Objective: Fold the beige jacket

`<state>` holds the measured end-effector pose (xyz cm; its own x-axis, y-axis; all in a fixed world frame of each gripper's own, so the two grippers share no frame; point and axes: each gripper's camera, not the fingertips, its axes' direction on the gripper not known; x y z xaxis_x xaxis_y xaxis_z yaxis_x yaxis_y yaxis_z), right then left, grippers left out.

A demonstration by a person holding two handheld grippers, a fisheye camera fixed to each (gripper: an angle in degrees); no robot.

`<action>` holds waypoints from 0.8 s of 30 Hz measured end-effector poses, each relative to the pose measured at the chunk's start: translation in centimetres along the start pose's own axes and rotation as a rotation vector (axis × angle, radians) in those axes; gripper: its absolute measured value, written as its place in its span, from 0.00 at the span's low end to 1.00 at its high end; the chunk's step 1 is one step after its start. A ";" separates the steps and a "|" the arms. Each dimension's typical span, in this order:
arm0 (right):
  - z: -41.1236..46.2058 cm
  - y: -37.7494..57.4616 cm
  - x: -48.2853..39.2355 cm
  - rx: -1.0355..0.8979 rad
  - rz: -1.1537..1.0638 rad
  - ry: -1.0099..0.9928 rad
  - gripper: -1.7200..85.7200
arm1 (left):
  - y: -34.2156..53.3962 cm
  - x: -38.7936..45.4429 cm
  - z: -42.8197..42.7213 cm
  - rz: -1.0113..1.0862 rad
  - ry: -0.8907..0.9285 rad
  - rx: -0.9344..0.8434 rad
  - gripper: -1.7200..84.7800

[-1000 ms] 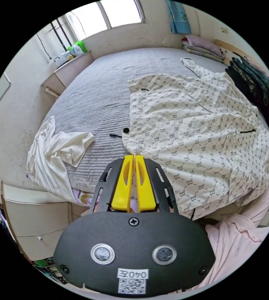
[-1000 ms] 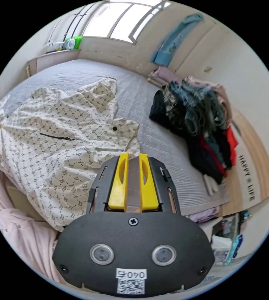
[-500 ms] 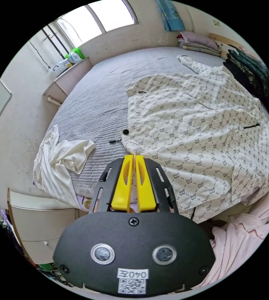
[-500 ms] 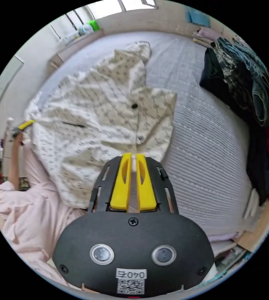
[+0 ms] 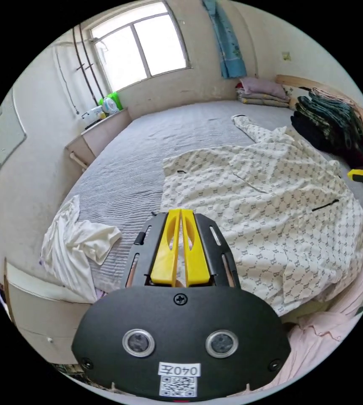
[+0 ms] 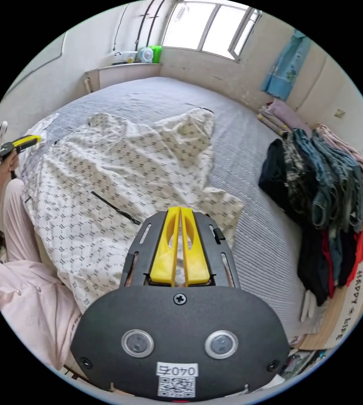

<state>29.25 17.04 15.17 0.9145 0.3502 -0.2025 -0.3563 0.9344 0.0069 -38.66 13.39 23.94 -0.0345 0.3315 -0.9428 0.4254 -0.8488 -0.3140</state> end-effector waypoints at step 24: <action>13.4 -17.7 9.9 0.058 0.422 -0.149 0.01 | -9.2 21.1 16.5 0.254 -0.493 -0.138 0.01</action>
<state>47.15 4.85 26.19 0.7108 0.7029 -0.0272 -0.6963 0.7086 0.1141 -58.18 21.38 5.13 -0.3195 -0.1350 -0.9379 0.5882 -0.8042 -0.0847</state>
